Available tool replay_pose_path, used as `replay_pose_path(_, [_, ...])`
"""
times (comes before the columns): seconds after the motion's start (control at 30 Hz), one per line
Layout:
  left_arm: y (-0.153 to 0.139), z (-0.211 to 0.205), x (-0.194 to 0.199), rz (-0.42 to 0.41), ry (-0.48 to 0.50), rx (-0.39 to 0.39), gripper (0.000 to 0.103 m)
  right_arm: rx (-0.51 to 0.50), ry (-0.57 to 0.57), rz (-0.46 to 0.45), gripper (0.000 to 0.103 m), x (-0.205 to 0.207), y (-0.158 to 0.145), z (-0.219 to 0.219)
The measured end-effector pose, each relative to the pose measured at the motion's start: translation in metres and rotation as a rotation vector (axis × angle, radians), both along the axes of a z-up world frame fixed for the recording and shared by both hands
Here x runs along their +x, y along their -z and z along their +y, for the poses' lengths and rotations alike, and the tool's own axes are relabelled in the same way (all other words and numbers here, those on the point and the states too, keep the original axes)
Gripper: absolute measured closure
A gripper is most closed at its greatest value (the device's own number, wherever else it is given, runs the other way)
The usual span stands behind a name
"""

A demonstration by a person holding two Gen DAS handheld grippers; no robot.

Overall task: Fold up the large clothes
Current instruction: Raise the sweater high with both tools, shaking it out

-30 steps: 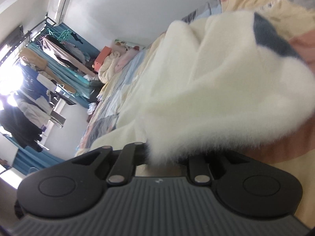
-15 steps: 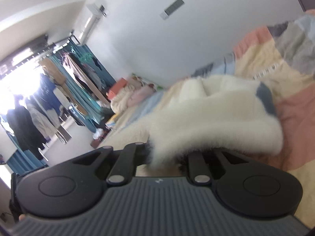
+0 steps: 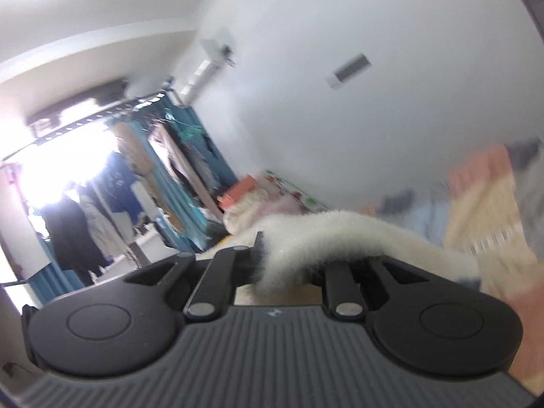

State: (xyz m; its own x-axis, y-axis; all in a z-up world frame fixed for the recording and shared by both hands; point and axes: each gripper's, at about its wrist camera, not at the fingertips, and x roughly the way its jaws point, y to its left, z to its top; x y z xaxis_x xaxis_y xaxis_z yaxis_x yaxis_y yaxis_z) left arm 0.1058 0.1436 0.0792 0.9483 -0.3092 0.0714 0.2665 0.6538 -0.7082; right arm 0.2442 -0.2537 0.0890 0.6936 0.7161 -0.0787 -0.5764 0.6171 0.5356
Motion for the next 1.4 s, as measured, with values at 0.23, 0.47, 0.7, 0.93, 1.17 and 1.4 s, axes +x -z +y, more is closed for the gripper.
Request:
replay_pose_path(0.23, [-0.146,-0.009,-0.034,-0.134,-0.039,0.224,0.090,-0.014,0.001,-0.205,0.086,-0.032,-0.125,0.003])
replay_pose_path(0.47, [-0.209,-0.005,-0.012,-0.153,-0.051,0.274,0.089,-0.036,0.059,-0.295,0.086,-0.018,-0.189,0.010])
replay_pose_path(0.7, [-0.124,0.007,0.108,0.056,-0.025,0.290,0.089,-0.126,0.106,-0.104,0.086,0.075,-0.112,0.023])
replay_pose_path(0.93, [-0.022,0.027,0.256,0.354,-0.008,0.304,0.089,-0.261,0.103,0.106,0.086,0.184,-0.027,0.054])
replay_pose_path(1.17, [0.083,0.043,0.397,0.471,-0.011,0.327,0.089,-0.247,0.125,0.268,0.086,0.300,0.074,0.071])
replay_pose_path(1.4, [0.203,0.052,0.495,0.557,-0.022,0.361,0.089,-0.263,0.145,0.364,0.085,0.388,0.186,0.093])
